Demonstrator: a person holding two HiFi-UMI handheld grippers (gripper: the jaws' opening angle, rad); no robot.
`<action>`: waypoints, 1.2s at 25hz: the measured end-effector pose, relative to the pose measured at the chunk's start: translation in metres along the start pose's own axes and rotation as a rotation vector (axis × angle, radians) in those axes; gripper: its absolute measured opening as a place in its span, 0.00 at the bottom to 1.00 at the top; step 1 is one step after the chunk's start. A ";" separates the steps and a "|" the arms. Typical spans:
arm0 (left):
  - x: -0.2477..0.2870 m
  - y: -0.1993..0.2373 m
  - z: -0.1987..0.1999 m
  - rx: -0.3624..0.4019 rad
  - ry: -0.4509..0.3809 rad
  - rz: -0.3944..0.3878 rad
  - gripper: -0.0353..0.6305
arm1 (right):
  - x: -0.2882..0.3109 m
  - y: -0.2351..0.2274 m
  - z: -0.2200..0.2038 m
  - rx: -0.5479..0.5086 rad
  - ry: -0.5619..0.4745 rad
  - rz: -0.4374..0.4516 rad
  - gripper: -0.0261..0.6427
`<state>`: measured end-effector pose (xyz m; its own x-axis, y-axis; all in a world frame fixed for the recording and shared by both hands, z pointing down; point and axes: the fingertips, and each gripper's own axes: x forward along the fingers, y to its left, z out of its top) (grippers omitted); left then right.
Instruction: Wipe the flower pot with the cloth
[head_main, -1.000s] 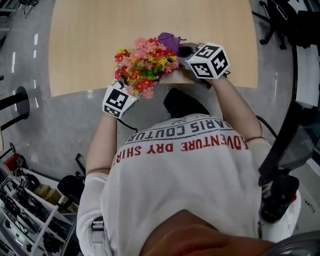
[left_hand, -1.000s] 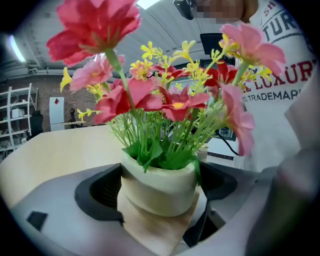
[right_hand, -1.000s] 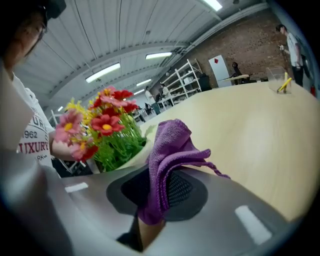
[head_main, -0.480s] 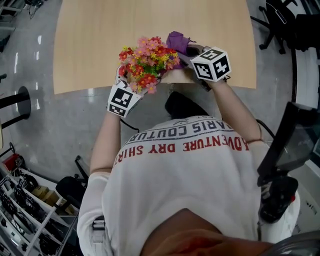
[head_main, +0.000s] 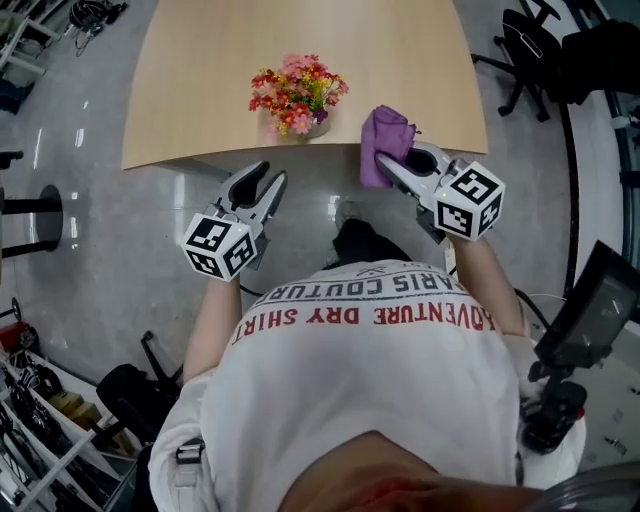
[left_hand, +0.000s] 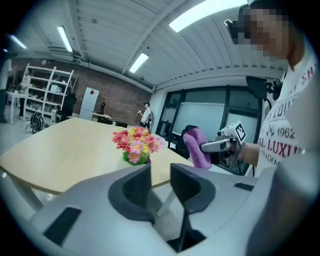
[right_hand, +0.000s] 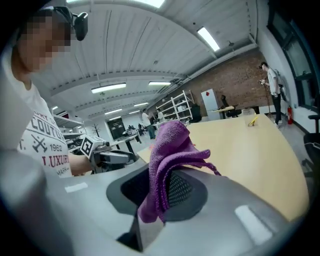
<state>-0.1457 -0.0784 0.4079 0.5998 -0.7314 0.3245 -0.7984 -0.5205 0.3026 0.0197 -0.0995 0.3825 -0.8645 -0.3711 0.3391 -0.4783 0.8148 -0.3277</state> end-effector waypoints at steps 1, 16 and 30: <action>-0.011 -0.017 0.006 -0.029 -0.015 -0.016 0.16 | -0.007 0.022 0.000 -0.001 -0.007 0.026 0.10; -0.110 -0.205 -0.004 0.058 -0.058 -0.027 0.06 | -0.103 0.196 -0.055 -0.144 0.046 0.233 0.10; -0.192 -0.498 -0.083 0.090 -0.066 0.103 0.06 | -0.361 0.314 -0.153 -0.184 -0.007 0.276 0.10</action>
<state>0.1407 0.3580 0.2691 0.5117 -0.8091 0.2891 -0.8591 -0.4762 0.1876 0.2051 0.3583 0.2925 -0.9590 -0.1275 0.2530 -0.1902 0.9515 -0.2416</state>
